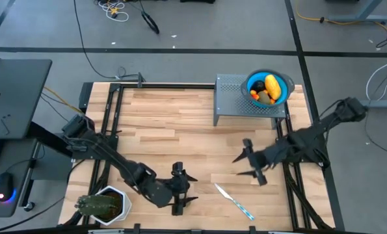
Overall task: Pick & Place Fruit
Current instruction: Put the brown kiwi into the blue strainer bowl on the shelf
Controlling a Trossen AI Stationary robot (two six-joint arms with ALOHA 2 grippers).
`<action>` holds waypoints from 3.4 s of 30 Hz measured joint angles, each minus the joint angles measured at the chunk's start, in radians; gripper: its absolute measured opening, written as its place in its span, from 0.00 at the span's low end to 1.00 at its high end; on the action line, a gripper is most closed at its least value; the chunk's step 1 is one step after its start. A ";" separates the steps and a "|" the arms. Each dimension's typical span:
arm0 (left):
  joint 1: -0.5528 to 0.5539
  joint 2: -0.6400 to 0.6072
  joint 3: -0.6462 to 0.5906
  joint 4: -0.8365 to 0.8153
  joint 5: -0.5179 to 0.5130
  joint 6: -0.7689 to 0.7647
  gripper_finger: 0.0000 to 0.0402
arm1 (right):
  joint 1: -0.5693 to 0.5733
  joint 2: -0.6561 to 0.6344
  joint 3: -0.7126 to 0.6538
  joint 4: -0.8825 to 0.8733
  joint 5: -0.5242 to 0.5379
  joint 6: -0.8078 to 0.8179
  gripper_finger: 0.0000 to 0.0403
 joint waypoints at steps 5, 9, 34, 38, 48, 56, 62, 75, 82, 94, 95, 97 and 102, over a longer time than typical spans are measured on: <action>-0.005 0.030 -0.002 -0.024 0.033 -0.070 0.73 | 0.062 0.123 0.000 0.050 0.085 0.037 0.61; -0.009 0.061 -0.002 -0.056 0.064 -0.106 0.73 | 0.085 0.209 0.000 0.116 0.082 0.078 0.61; -0.024 0.197 -0.009 -0.180 0.270 -0.218 0.74 | 0.131 0.348 -0.012 0.241 0.083 0.123 0.61; -0.024 0.196 -0.037 -0.182 0.270 -0.218 0.74 | 0.131 0.348 -0.012 0.239 0.083 0.128 0.61; -0.023 0.196 -0.100 -0.121 0.270 -0.227 0.74 | 0.131 0.348 -0.012 0.233 0.082 0.131 0.61; -0.018 0.196 -0.115 -0.145 0.165 -0.260 0.74 | 0.131 0.348 -0.012 0.233 0.082 0.131 0.61; -0.015 0.196 -0.115 -0.192 0.141 -0.261 0.72 | 0.131 0.348 -0.012 0.233 0.082 0.131 0.61; -0.009 0.241 -0.112 -0.139 0.075 -0.268 0.65 | 0.131 0.348 -0.013 0.232 0.080 0.140 0.61; -0.006 0.241 -0.104 -0.148 0.058 -0.224 0.64 | 0.131 0.348 -0.036 0.272 0.083 0.139 0.61; 0.039 0.243 -0.050 0.116 -0.516 0.400 0.64 | 0.123 0.348 -0.092 0.459 0.458 0.204 0.61; 0.046 0.243 -0.051 0.155 -0.527 0.484 0.64 | 0.120 0.348 -0.094 0.481 0.470 0.212 0.61; 0.062 0.243 -0.051 0.233 -0.543 0.627 0.64 | 0.113 0.348 -0.102 0.548 0.473 0.233 0.61; 0.100 0.243 -0.051 0.387 -0.572 0.847 0.64 | 0.094 0.348 -0.125 0.745 0.475 0.247 0.61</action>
